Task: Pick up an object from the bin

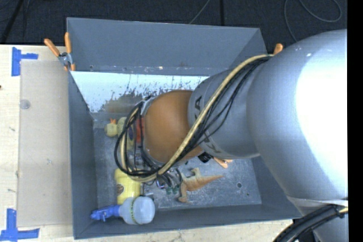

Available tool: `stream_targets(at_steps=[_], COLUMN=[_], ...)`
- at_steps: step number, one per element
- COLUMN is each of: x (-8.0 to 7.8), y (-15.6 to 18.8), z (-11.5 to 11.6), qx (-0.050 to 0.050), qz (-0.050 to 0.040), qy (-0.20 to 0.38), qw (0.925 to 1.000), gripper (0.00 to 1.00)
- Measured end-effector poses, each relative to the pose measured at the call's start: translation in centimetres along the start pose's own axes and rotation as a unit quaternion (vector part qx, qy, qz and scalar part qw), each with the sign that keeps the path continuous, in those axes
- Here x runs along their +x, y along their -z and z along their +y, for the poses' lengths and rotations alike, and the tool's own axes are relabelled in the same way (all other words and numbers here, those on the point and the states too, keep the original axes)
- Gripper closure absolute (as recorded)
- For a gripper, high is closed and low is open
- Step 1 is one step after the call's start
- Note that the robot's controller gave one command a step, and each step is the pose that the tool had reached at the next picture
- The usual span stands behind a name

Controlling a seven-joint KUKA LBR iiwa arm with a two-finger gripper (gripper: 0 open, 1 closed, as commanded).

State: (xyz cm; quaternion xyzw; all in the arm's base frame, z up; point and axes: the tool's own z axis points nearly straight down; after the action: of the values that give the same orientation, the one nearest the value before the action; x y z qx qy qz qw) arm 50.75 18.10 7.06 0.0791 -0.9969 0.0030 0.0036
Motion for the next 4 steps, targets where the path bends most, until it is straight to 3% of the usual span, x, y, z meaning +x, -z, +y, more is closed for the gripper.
stream_targets(at_steps=[1,2,3,4], x=[2.2,2.2,2.5,1.8], y=[-0.1,-0.1,5.2,8.6], z=[2.3,2.3,2.8,4.9], qx=[-0.002,-0.003,-0.002,-0.002], qz=[-0.0052,-0.0051,-0.0013,-0.0055], qy=[0.113,0.112,0.113,0.116], qw=[0.9936,0.9937,0.9936,0.9933], gripper=[1.0,1.0,1.0,1.0])
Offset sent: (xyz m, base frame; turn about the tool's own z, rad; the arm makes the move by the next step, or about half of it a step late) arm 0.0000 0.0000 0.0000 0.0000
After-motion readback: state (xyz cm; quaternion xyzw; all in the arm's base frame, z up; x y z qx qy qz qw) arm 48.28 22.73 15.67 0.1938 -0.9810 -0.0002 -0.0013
